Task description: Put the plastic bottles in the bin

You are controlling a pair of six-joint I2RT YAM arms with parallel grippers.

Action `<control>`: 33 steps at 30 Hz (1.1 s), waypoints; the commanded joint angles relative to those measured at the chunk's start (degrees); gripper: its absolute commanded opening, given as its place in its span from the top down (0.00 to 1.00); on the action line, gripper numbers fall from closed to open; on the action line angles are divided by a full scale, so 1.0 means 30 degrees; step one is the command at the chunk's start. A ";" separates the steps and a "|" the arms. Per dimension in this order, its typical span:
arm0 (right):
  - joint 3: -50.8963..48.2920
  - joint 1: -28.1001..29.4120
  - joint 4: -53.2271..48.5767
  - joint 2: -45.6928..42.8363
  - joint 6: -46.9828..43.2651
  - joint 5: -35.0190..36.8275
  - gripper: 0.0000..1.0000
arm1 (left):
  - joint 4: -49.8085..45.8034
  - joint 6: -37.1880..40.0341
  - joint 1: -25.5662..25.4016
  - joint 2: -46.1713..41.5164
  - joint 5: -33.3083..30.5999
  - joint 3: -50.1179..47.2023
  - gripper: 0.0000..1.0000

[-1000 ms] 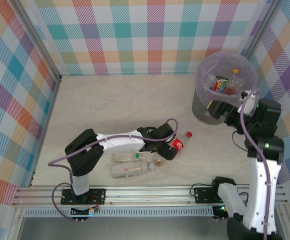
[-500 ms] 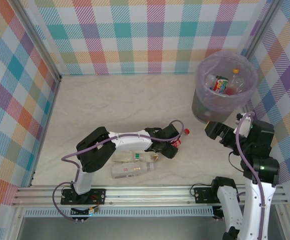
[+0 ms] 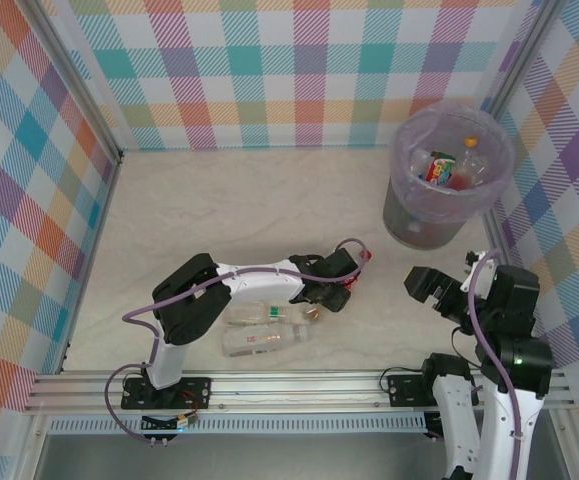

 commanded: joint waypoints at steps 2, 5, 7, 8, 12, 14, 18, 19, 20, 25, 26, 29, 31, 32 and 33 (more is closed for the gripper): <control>-0.1473 0.0070 0.0174 -0.0669 0.1108 -0.0854 0.01 | 0.0466 -0.0154 -0.0162 -0.1126 -0.0363 0.0198 0.55; -0.2694 0.0059 0.1095 -0.0857 0.1719 -0.1996 0.00 | 0.0186 -0.0134 -0.0169 -0.1635 -0.0485 0.0287 0.54; -0.3546 0.0063 0.2093 -0.0926 0.2330 -0.3282 0.00 | 0.0373 -0.0151 -0.0162 -0.2324 -0.0501 -0.0022 0.54; -0.3979 0.0072 0.2706 -0.0913 0.2721 -0.3935 0.00 | 0.0463 -0.0141 -0.0177 -0.2673 -0.0494 -0.0187 0.54; -0.5750 0.0062 0.5372 -0.1008 0.4499 -0.5587 0.00 | 0.1459 -0.0121 -0.0106 -0.4459 -0.0160 -0.1089 0.52; -0.6560 0.0059 0.6587 -0.0917 0.5431 -0.5506 0.00 | 0.2695 -0.0114 -0.0018 -0.5304 0.0731 -0.1670 0.52; -0.8232 0.0088 1.0042 -0.0639 0.7685 -0.6099 0.03 | 0.5385 -0.0343 0.0127 -0.6503 0.3328 -0.3034 0.52; -0.8248 0.0132 1.0347 -0.0692 0.7663 -0.5827 0.03 | 0.5655 -0.0463 0.0182 -0.6723 0.3726 -0.3146 0.52; -0.8229 0.0116 1.0532 -0.0679 0.7645 -0.5537 0.03 | 0.5847 -0.0505 0.0208 -0.6842 0.3976 -0.3163 0.52; -0.8165 0.0467 1.3082 0.1008 0.8417 -0.6632 0.04 | 0.6236 -0.0691 0.0219 -0.6717 0.5198 -0.2830 0.52; -0.7939 0.0673 1.3024 0.1353 0.8068 -0.6395 0.04 | 0.6547 -0.0740 0.0219 -0.6690 0.5471 -0.2920 0.52; -0.7381 0.1117 1.3412 0.2086 0.7834 -0.5818 0.04 | 0.6701 -0.0816 0.0219 -0.6706 0.5883 -0.2916 0.52; -0.7270 0.1470 1.3935 0.2843 0.7929 -0.5608 0.04 | 0.6630 -0.0753 0.0219 -0.6726 0.6119 -0.2874 0.52; -0.7126 0.1703 1.4234 0.3432 0.7867 -0.5775 0.04 | 0.6623 -0.0711 0.0216 -0.6745 0.6235 -0.2849 0.52; -0.6892 0.2046 1.4541 0.4020 0.7850 -0.5929 0.04 | 0.6490 -0.0697 0.0221 -0.6778 0.6317 -0.2814 0.52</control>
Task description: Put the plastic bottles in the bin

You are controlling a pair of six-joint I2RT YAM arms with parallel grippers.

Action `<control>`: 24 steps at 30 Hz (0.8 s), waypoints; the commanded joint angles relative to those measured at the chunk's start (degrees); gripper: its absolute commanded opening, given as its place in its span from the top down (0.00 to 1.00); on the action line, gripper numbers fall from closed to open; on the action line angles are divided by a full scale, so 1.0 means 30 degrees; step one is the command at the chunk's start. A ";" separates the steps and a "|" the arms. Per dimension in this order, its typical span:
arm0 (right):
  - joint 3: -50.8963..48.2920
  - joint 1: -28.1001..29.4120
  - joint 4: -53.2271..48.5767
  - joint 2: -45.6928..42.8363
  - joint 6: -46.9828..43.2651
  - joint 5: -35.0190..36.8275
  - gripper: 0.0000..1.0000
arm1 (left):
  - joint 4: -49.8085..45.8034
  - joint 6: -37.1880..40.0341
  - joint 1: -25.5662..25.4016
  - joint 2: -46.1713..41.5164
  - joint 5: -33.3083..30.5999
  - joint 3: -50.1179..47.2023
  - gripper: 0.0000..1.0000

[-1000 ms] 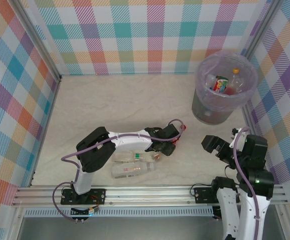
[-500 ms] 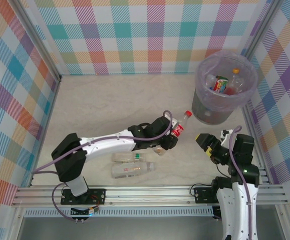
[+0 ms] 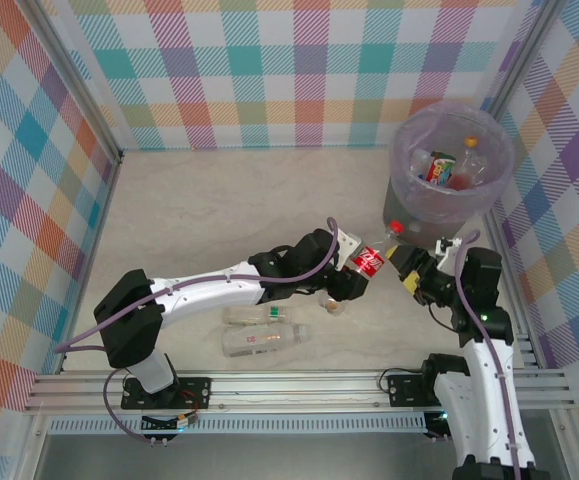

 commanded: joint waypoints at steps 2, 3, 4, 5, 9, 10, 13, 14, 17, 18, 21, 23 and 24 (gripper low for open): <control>0.1169 0.1701 0.2118 0.1516 -0.0100 0.0352 0.04 | 0.0424 -0.0038 0.0146 -0.0399 0.0989 -0.0074 0.52; 0.1367 0.2420 0.2107 0.1755 -0.0274 0.1042 0.04 | 0.0468 -0.0023 0.0141 -0.0461 0.1051 -0.0145 0.52; 0.1421 0.3018 0.2174 0.2042 -0.0397 0.1449 0.04 | 0.0581 0.0004 0.0141 -0.0507 0.1024 -0.0232 0.52; 0.1452 0.3392 0.2405 0.2312 -0.0377 0.1579 0.04 | 0.0732 -0.0035 0.0145 -0.0543 0.1023 -0.0291 0.52; 0.1384 0.4124 0.3019 0.2966 -0.0469 0.1858 0.18 | 0.0746 0.0104 0.0146 -0.0590 0.1245 -0.0242 0.52; 0.1447 0.4124 0.2736 0.2932 -0.0641 0.2110 0.22 | 0.0784 0.0109 0.0146 -0.0641 0.1292 -0.0276 0.52; 0.1273 0.4124 0.3091 0.2849 -0.0462 0.2396 0.32 | 0.1141 0.0163 0.0127 -0.0818 0.1819 -0.0611 0.52; 0.1201 0.4110 0.3302 0.2964 -0.0387 0.2304 0.33 | 0.1205 0.0236 0.0142 -0.0861 0.1937 -0.0686 0.52; 0.1398 0.4122 0.2870 0.3070 -0.0671 0.2501 0.35 | 0.0933 0.0403 0.0141 -0.0798 0.1635 -0.0532 0.50; 0.1532 0.4124 0.2579 0.2914 -0.0750 0.2733 0.35 | 0.0715 0.0345 0.0146 -0.0786 0.1318 -0.0420 0.48; 0.2332 0.4124 0.1674 0.2271 -0.1068 0.3308 0.38 | 0.0745 -0.0103 0.0172 -0.0651 0.1375 -0.0235 0.33; 0.3219 0.4124 0.0552 0.2057 -0.1789 0.3808 0.40 | 0.0926 -0.0610 0.0413 -0.0757 0.2633 -0.0216 0.11; 0.3866 0.4084 -0.0301 0.2059 -0.2406 0.4246 0.41 | 0.0962 -0.0709 0.0589 -0.1076 0.3346 -0.0418 0.01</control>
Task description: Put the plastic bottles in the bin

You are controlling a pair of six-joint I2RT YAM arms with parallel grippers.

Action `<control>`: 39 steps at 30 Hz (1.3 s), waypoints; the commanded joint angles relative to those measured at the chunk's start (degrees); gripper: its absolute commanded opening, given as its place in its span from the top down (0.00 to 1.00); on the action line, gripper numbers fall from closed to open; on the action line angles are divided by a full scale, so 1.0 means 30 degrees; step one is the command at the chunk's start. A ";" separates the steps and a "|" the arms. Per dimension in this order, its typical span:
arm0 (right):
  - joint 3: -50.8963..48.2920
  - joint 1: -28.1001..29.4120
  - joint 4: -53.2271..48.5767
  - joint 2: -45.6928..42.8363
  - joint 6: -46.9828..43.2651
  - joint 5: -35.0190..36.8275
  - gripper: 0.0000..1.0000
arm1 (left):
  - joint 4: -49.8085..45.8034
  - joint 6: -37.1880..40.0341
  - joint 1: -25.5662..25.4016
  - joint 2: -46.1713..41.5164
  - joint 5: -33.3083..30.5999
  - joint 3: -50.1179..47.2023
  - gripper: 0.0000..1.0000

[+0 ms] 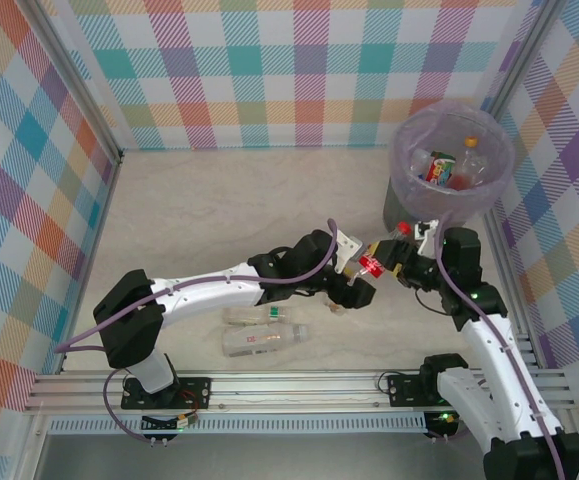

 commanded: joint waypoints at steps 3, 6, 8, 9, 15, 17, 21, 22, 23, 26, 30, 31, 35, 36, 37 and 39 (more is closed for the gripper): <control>0.3918 -0.0091 -0.3518 -0.0396 -0.3268 0.2860 0.42 | -0.0327 -0.0706 0.0920 -0.3021 0.1186 -0.1025 0.00; 0.6711 -0.0080 -0.4375 0.0496 -0.5163 0.4493 0.42 | -0.2815 -0.0851 0.1393 -0.5339 -0.2513 -0.1651 0.00; 0.8754 -0.0100 -0.4408 0.1308 -0.6522 0.6064 0.42 | -0.5311 -0.1420 0.1873 -0.6167 -0.4782 -0.1930 0.00; 0.9751 -0.0088 -0.4149 0.1698 -0.7257 0.7368 0.43 | -0.6410 -0.1993 0.2156 -0.6402 -0.5732 -0.2083 0.00; 1.5296 -0.0098 -0.2610 0.4400 -1.0722 1.3720 0.43 | -1.0868 -0.4286 0.2492 -0.7597 -0.9316 -0.3226 0.01; 1.6776 -0.0094 -0.2295 0.5522 -1.2087 1.5912 0.43 | -1.2520 -0.4630 0.2483 -0.8467 -1.0055 -0.3431 0.02; 1.8538 -0.0404 -0.1010 0.7978 -1.4063 1.7737 0.43 | -1.4616 -0.5816 0.2745 -1.1722 -1.1951 -0.4804 0.03; 1.8954 -0.0525 -0.0813 0.8667 -1.4209 1.7739 0.43 | -1.4794 -0.6228 0.3012 -1.2639 -1.2186 -0.5197 0.04; 1.9309 -0.0640 -0.0702 0.9202 -1.4283 1.7705 0.43 | -1.4881 -0.6555 0.3250 -1.3350 -1.2320 -0.5521 0.05; 2.0451 -0.0998 -0.0446 1.0846 -1.4452 1.7568 0.43 | -1.5071 -0.7243 0.4066 -1.5503 -1.2457 -0.6442 0.06; 2.2032 -0.1416 -0.1318 1.2765 -1.4657 1.7099 0.43 | -1.5519 -0.7357 0.5050 -1.7161 -1.2010 -0.7244 0.06; 2.2188 -0.1447 -0.1548 1.3133 -1.4690 1.6954 0.43 | -1.5548 -0.7156 0.5359 -1.7217 -1.1513 -0.7395 0.06; 2.1999 -0.1595 -0.1773 1.4129 -1.4610 1.6433 0.43 | -1.5110 -0.6552 0.6004 -1.6264 -1.0133 -0.7656 0.04; 2.1995 -0.1635 -0.1899 1.4424 -1.4476 1.6235 0.43 | -1.4863 -0.6387 0.6087 -1.5914 -0.9942 -0.7645 0.03; 2.1994 -0.1628 -0.2029 1.4714 -1.4306 1.6028 0.43 | -1.4624 -0.6206 0.6189 -1.5544 -0.9836 -0.7630 0.03; 2.1909 -0.1669 -0.2191 1.5134 -1.4006 1.5745 0.43 | -1.4198 -0.5918 0.6458 -1.4995 -0.9481 -0.7547 0.03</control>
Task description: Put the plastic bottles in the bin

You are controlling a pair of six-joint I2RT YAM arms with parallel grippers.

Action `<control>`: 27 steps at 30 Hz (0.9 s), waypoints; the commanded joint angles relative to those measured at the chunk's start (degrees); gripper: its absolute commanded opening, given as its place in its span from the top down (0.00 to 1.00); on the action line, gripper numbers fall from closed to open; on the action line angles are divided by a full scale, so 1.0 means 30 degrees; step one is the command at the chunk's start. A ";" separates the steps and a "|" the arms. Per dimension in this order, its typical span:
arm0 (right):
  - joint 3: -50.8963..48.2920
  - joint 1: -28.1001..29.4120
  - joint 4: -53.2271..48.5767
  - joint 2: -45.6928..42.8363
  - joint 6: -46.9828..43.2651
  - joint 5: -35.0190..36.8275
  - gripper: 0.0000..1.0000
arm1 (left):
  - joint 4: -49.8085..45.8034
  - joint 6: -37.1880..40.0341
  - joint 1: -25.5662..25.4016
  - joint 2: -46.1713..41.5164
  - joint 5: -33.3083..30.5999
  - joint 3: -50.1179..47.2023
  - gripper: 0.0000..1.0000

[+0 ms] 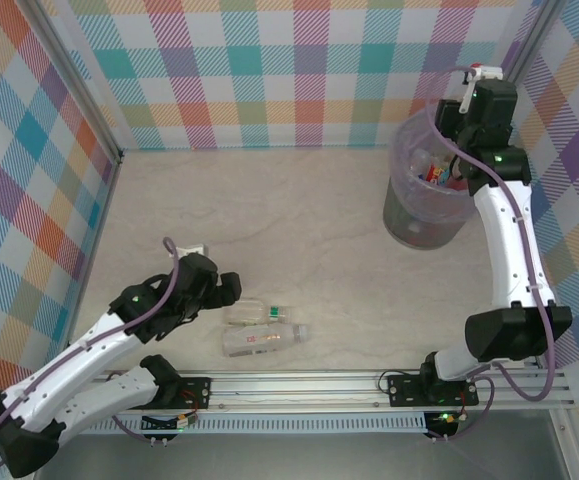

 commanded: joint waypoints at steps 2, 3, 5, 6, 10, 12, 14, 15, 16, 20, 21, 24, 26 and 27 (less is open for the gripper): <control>0.0573 -0.0224 -0.0302 0.0837 0.0505 -0.0971 0.42 | 0.0834 0.0861 0.0710 0.0829 0.1323 -0.0166 0.03; 0.0543 -0.0228 -0.0359 0.1071 0.0564 -0.1097 0.42 | 0.0935 0.0881 0.0800 0.0954 0.1538 -0.0227 0.04; 0.0573 -0.0278 -0.0454 0.1499 0.0662 -0.1199 0.42 | 0.1169 0.0832 0.0950 0.1115 0.1928 -0.0458 0.04; 0.0571 -0.0326 -0.0530 0.1700 0.0670 -0.1224 0.42 | 0.1274 0.0714 0.1010 0.1180 0.2151 -0.0615 0.05; 0.0405 -0.0567 -0.0603 0.2308 0.0824 -0.1330 0.41 | 0.1768 -0.0050 0.1045 0.1365 0.2880 -0.1314 0.07; 0.0397 -0.0723 -0.0721 0.2477 0.0876 -0.1464 0.40 | 0.2206 -0.0350 0.1043 0.1583 0.3426 -0.1677 0.07; 0.0270 -0.0787 -0.0766 0.2552 0.0853 -0.1495 0.40 | 0.2410 -0.0526 0.1043 0.1895 0.3705 -0.1904 0.07; 0.0208 -0.0853 -0.0813 0.2567 0.0803 -0.1470 0.40 | 0.2412 -0.0572 0.1043 0.2110 0.3684 -0.1945 0.07; 0.0167 -0.0886 -0.0832 0.2528 0.0731 -0.1466 0.40 | 0.2384 -0.0602 0.1043 0.2251 0.3636 -0.1967 0.07; 0.0154 -0.1061 -0.1062 0.2133 0.0187 -0.1353 0.39 | 0.2529 -0.0602 0.1045 0.2830 0.3858 -0.2029 0.05; 0.0242 -0.1153 -0.1188 0.1916 0.0251 -0.1331 0.39 | 0.2486 -0.0592 0.1043 0.2982 0.3816 -0.2026 0.05; 0.0442 -0.1167 -0.1105 0.1158 0.0107 -0.1407 0.38 | 0.2240 -0.0558 0.1043 0.3354 0.3537 -0.1923 0.04; 0.0728 -0.1165 -0.1263 0.0914 -0.0265 -0.1296 0.36 | 0.2393 -0.0530 0.1043 0.3469 0.3484 -0.1957 0.03; 0.0861 -0.1167 -0.1297 0.0868 -0.0600 -0.1236 0.36 | 0.2509 -0.0531 0.1043 0.3540 0.3523 -0.1957 0.03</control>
